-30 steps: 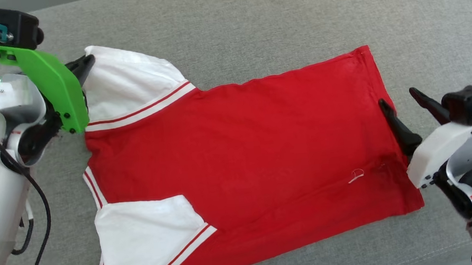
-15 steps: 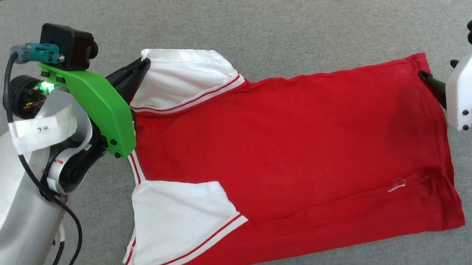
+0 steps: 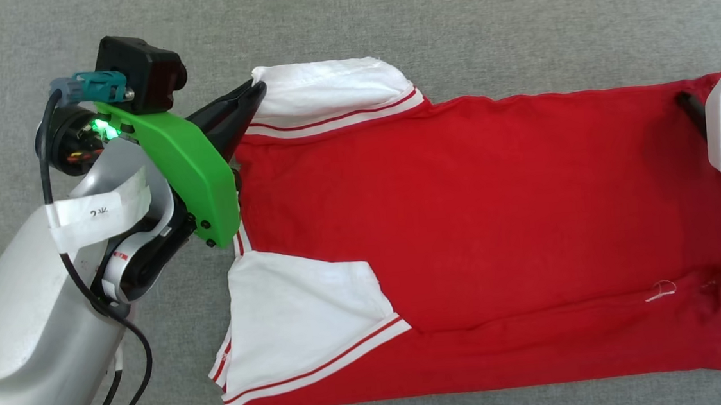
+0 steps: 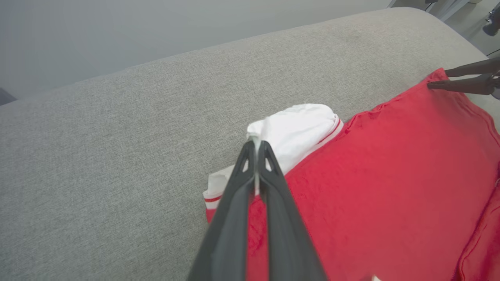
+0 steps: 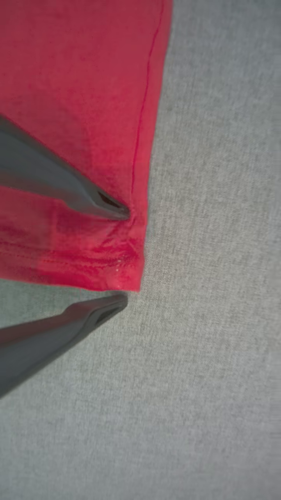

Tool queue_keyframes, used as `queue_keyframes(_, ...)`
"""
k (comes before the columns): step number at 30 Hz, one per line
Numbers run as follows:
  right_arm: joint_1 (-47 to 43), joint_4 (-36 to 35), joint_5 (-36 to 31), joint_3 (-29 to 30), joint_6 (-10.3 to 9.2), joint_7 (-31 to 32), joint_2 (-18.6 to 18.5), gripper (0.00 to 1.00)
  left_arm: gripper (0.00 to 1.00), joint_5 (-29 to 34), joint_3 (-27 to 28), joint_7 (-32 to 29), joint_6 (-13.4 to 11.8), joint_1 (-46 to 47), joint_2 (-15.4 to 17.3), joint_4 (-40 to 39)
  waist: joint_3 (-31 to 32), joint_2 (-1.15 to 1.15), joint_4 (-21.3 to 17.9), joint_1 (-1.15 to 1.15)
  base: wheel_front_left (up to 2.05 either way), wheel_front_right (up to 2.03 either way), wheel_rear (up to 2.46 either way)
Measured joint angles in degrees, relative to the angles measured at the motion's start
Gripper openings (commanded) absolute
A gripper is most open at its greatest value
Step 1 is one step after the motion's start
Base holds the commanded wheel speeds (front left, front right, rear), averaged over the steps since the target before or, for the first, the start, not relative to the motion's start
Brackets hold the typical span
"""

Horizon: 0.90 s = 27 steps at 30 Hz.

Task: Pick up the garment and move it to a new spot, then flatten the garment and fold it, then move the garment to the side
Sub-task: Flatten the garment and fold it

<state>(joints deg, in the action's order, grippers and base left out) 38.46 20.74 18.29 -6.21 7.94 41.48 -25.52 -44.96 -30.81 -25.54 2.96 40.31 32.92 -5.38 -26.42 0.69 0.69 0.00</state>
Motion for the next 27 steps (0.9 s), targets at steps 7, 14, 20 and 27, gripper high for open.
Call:
queue_keyframes(7, 1.6, 2.6, 0.3, -1.3, -0.44, -1.5, -0.8, 0.0, 0.0, 0.0, -0.3, 1.2, 0.1, 0.0, -0.8, 1.2, -1.2, 0.0, 1.5, 0.0, 0.0, 0.0, 0.0)
queue_keyframes(14, 1.6, 4.5, 1.1, -1.3, -0.41, -5.8, 0.2, 0.0, 0.0, -0.2, -0.2, 3.7, 0.7, -0.1, -1.0, 4.0, 0.3, 0.0, 1.7, 0.0, 0.0, 0.0, 0.0)
queue_keyframes(20, 0.0, 4.2, 1.3, -1.6, -0.41, -8.7, 0.0, 0.0, 0.0, -0.6, 0.5, 6.0, 0.8, -1.5, -1.0, 6.7, 3.1, 0.0, 1.4, 0.0, 0.0, 0.0, 0.0)
queue_keyframes(27, -4.3, 0.4, 2.9, -1.5, -0.41, -10.5, -0.8, 0.0, 0.0, -1.6, 1.2, 8.8, 0.3, -6.2, -1.2, 8.0, 7.8, 0.0, 0.8, 0.0, 0.0, 0.0, 0.0)
